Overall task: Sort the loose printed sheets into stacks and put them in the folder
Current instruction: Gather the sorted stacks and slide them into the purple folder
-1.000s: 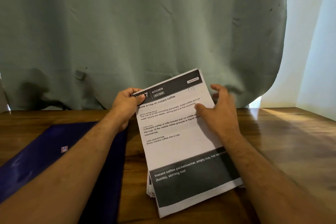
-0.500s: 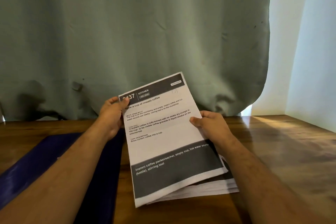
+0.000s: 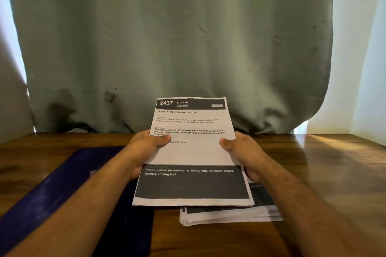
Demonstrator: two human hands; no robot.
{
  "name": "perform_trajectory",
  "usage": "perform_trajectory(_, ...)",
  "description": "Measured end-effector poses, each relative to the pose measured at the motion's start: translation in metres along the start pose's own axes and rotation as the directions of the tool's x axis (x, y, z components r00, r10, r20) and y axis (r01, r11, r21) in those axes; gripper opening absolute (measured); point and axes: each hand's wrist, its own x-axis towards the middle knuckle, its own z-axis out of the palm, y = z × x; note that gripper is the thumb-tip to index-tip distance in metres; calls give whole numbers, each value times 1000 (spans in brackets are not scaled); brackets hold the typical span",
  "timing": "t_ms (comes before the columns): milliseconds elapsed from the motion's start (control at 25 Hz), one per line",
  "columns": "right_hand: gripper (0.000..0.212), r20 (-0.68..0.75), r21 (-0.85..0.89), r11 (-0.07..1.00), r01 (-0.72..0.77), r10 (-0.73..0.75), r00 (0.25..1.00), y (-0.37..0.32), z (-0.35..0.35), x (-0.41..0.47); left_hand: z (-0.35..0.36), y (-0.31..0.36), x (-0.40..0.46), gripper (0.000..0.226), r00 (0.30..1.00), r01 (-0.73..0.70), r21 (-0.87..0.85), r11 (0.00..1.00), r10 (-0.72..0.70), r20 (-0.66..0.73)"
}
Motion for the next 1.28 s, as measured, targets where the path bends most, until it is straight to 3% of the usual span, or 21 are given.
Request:
perform_trajectory(120,28,58,-2,999,-52,52,997,7,7,2,-10,3,-10,17,1000,-12,52,999,14,-23)
perform_trajectory(200,29,41,19,998,-68,67,997,10,10,5,-20,9,-8,22,981,-24,205,978,62,-185)
perform_trajectory(240,29,26,35,997,-66,65,998,11,11,6,-29,13,-3,32,951,-3,349,937,111,-290)
perform_trajectory(320,26,-17,74,995,-66,68,998,13,11,9,-52,15,5,36,893,115,636,763,201,-403)
perform_trajectory(360,23,-42,100,992,-72,77,996,14,11,10,-59,14,7,35,892,199,725,659,184,-412)
perform_trajectory(440,16,-85,160,981,-107,121,989,14,15,10,-67,7,6,45,914,325,757,567,17,-405)
perform_trajectory(600,11,-125,272,945,-180,221,967,11,27,6,-57,2,-8,97,976,218,835,506,-113,-186)
perform_trajectory(680,18,-150,283,943,-174,223,963,10,29,6,-54,-1,-9,109,961,268,863,428,-177,-211)
perform_trajectory(760,23,-175,280,945,-169,224,959,9,32,5,-50,-3,-9,84,945,316,852,419,-219,-243)
perform_trajectory(840,23,-178,285,943,-171,227,957,7,36,2,-43,-5,-6,62,954,301,856,420,-140,-267)
perform_trajectory(920,21,-147,319,932,-175,231,962,4,40,0,-39,-8,0,59,963,247,883,398,4,-271)
perform_trajectory(960,21,-130,330,927,-177,231,964,1,42,-2,-39,-11,4,62,958,245,867,433,27,-284)
perform_trajectory(1040,23,-114,340,926,-166,216,970,-4,48,-5,-36,-16,6,66,955,266,795,546,-36,-294)
perform_trajectory(1200,22,-78,398,910,-115,159,984,-17,59,-9,-11,-18,-3,32,994,44,824,564,57,-92)
perform_trajectory(1280,23,-39,427,898,-108,137,990,-20,65,-9,0,-19,-12,22,996,-79,852,517,76,47)
